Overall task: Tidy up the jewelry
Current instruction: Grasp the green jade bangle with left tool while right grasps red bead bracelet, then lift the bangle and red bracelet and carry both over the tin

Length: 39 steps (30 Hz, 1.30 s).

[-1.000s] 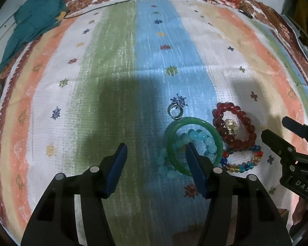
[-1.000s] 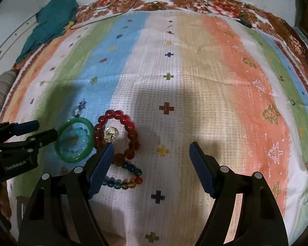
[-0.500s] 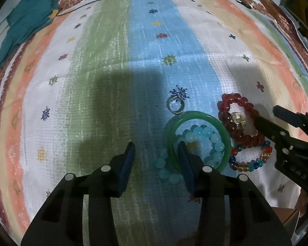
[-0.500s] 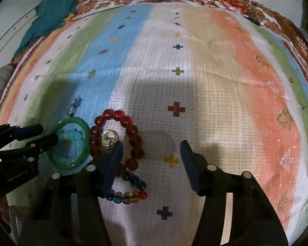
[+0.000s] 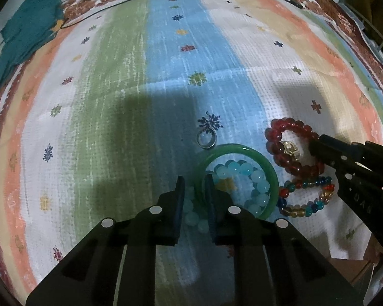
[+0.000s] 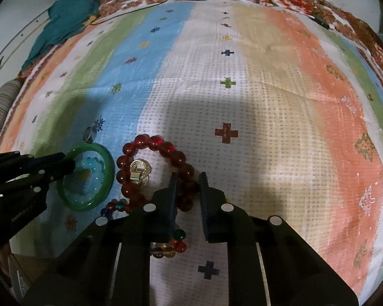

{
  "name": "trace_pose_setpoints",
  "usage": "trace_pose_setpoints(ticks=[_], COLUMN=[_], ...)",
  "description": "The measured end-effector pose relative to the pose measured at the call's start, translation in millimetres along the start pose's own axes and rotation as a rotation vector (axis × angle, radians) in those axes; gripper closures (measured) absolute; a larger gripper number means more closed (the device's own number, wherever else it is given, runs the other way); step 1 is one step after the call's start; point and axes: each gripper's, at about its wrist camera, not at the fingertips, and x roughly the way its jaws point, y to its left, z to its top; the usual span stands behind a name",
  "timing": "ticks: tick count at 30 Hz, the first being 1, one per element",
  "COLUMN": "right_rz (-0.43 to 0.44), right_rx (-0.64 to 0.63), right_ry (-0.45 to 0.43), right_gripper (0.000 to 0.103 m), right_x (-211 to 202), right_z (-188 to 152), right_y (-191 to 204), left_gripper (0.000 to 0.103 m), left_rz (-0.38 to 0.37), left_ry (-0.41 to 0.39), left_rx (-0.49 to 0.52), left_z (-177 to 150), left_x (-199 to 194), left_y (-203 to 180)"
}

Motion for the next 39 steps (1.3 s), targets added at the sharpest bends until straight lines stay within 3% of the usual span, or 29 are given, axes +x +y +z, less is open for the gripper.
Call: trace_pose_setpoints(ticks=[1,6,23,27,39], right_rz=[-0.003,-0.023,-0.05,-0.035,-0.054], right_rx=[-0.001,-0.013,-0.061,-0.046,-0.07], right_ry=[-0.003,-0.03,-0.122,-0.141,-0.233], right_gripper=[0.087,0.089,0.089,0.089,0.089], right_x=[-1.0,-12.2,-64.6,-79.9,-126.4], right_z=[-0.3,0.2,-10.4,-15.3,-26.2], right_y=[0.6,3.4,19.3,18.7,25.3], left_gripper=[0.096,0.096,0.096,0.096,0.096], left_rz=[0.008,0.041,0.029,0.066,0.023], left_ry=[-0.004,-0.003,-0.097,-0.109,-0.195], left_rx=[0.002,0.018,-0.014,0.023,0.037], left_z=[0.7,1.1,-4.0,-8.3,-18.3], left_x=[-2.0,-8.6,-61.7,-70.9,-114.7], left_y=[-1.0,-5.4,3.3,-2.9,-23.3])
